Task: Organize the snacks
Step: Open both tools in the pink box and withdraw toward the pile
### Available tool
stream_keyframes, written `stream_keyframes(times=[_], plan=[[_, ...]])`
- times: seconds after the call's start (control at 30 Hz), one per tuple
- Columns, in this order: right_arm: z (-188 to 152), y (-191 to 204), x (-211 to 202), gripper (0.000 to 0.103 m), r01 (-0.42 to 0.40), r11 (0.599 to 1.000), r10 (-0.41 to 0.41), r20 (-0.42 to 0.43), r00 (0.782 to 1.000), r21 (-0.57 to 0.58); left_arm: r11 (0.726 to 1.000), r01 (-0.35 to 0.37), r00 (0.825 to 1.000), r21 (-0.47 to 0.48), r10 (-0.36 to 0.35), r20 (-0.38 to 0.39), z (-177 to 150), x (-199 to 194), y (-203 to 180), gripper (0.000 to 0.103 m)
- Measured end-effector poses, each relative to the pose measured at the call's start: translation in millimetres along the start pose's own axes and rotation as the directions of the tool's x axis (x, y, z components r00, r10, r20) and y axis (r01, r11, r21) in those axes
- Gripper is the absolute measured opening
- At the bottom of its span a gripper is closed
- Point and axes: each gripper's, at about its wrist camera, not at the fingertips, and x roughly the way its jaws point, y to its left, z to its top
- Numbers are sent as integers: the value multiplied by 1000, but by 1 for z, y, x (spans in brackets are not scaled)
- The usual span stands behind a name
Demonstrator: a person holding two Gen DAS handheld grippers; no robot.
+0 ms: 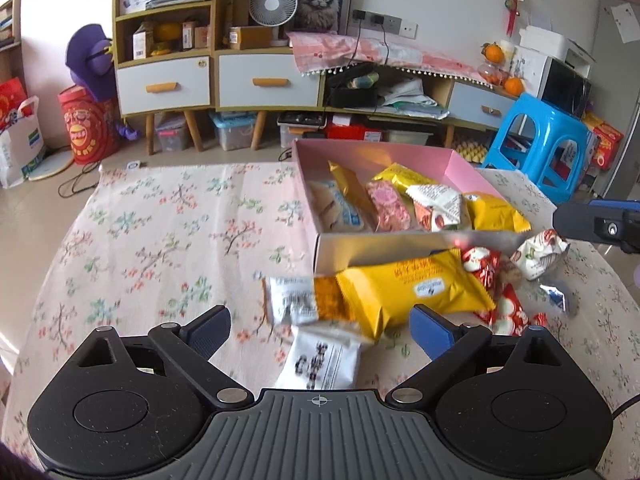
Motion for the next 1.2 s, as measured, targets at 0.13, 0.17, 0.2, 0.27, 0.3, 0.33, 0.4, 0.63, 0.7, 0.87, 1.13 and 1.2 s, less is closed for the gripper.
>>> stream_keyframes(times=[0.13, 0.17, 0.2, 0.27, 0.3, 0.33, 0.4, 0.63, 0.7, 0.87, 1.13, 1.2], plan=[[-10, 7, -4, 94, -15, 999, 15, -12, 1000, -40, 1000, -5, 1000, 2, 5, -20, -12, -5, 2, 97], [-15, 9, -5, 94, -17, 998, 16, -15, 1000, -52, 1000, -4, 1000, 11, 4, -25, -16, -6, 2, 97], [-18, 10, -6, 94, -18, 998, 17, -18, 1000, -62, 1000, -2, 1000, 21, 3, -27, -18, -6, 2, 97], [-26, 14, -7, 94, -24, 996, 21, -34, 999, -87, 999, -4, 1000, 34, 5, -30, -24, -8, 4, 97], [-30, 15, -7, 94, -26, 995, 23, -40, 999, -97, 999, -6, 1000, 36, 7, -30, -27, -8, 5, 97], [-34, 15, -8, 94, -30, 994, 25, -46, 999, -107, 999, -8, 1000, 35, 9, -30, -30, -9, 7, 97], [-40, 16, -8, 94, -38, 992, 31, -61, 998, -117, 1000, -6, 999, 30, 7, -32, -35, -10, 11, 97], [-70, 18, -9, 94, -62, 987, 47, -108, 993, -146, 999, 7, 1000, 35, -6, -26, -55, -15, 21, 97], [-78, 18, -7, 94, -63, 985, 43, -125, 991, -162, 999, 10, 1000, 49, -9, -30, -61, -14, 22, 97], [-95, 16, -1, 94, -58, 983, 28, -169, 985, -177, 995, 19, 998, 100, -13, -60, -71, -6, 16, 97], [-109, 9, 9, 94, -75, 984, 42, -200, 979, -162, 990, 10, 1000, 143, -6, -27, -82, 3, 9, 103], [-109, 6, 10, 94, -78, 985, 49, -188, 981, -155, 989, 5, 1000, 145, -5, -4, -82, 5, 8, 103]])
